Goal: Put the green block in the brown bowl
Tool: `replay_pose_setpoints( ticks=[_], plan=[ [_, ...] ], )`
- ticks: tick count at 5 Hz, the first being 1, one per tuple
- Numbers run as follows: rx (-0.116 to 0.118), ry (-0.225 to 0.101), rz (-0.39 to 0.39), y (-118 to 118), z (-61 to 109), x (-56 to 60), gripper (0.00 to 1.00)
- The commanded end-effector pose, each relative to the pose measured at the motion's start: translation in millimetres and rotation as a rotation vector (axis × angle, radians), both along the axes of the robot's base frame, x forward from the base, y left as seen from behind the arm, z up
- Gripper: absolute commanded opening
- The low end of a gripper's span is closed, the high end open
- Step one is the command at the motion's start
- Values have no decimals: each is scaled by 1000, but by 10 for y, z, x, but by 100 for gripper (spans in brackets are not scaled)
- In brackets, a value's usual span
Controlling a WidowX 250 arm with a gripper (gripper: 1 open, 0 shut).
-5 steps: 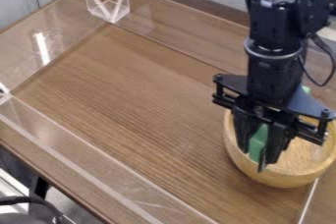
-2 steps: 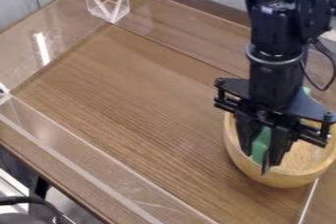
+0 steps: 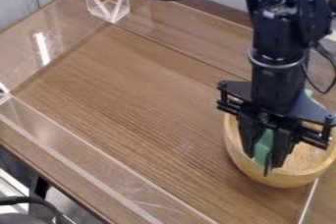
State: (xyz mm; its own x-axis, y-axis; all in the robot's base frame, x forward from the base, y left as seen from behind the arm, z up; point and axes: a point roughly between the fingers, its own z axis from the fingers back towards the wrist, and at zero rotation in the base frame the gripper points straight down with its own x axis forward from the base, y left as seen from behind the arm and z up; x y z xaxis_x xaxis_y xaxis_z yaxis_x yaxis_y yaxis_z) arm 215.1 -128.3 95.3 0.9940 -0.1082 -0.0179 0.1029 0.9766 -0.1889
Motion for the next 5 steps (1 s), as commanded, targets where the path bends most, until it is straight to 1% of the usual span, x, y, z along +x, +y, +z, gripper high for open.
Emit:
replay_pose_setpoints(
  ticks=[1, 5],
  plan=[
    [-17, -27, 6, -2, 44, 69, 0],
    [-31, -21, 14, 27, -37, 149, 0]
  ],
)
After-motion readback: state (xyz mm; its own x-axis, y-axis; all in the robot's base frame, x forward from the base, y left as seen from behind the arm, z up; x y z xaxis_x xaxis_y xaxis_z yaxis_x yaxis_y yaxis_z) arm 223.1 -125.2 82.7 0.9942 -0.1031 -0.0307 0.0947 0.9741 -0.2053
